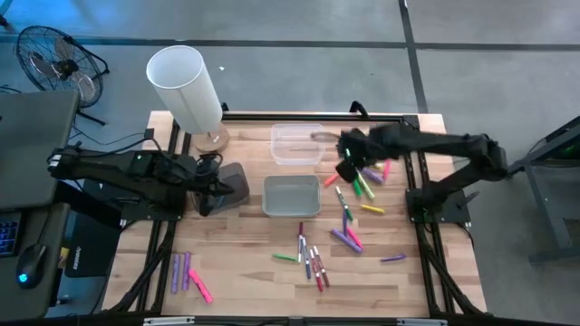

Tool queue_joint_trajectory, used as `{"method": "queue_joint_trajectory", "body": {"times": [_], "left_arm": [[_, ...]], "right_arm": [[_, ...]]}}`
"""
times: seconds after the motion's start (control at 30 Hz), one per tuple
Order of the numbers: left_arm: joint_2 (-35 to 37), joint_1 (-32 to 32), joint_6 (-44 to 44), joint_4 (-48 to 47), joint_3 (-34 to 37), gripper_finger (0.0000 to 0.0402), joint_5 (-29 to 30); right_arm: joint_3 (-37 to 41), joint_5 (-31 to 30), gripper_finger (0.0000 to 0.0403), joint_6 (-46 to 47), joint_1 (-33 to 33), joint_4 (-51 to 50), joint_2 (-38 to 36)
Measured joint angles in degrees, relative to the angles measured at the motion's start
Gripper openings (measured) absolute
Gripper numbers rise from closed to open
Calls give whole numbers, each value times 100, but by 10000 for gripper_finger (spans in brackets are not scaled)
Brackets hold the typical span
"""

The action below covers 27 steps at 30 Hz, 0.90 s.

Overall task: Pick & Place Markers
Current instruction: Put the blue marker pen into the transparent bin

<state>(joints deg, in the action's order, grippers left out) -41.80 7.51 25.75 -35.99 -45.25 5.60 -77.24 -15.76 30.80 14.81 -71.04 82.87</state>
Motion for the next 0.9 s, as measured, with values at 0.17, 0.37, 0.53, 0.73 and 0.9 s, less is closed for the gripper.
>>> {"method": "queue_joint_trajectory", "body": {"times": [0.17, 0.37, 0.53, 0.73, 0.9], "left_arm": [[-31, 0, 110, 9, 0, 1, 38], [-122, 0, 361, 20, 0, 1, 557], [-127, 0, 714, 21, 0, 1, 862], [-153, 0, 930, 9, 0, 1, 1153], [-155, 0, 1029, 13, 0, 1, 1201]], "right_arm": [[-74, 592, 76, -1675, 1408, 284, 458], [-72, 608, 109, -3302, 2339, 630, 1201], [-71, 777, 112, -4161, 2549, 994, 1930], [-65, 1053, 112, -4665, 2583, 1197, 2568], [-63, 1182, 112, -4777, 2581, 1472, 2792]]}}
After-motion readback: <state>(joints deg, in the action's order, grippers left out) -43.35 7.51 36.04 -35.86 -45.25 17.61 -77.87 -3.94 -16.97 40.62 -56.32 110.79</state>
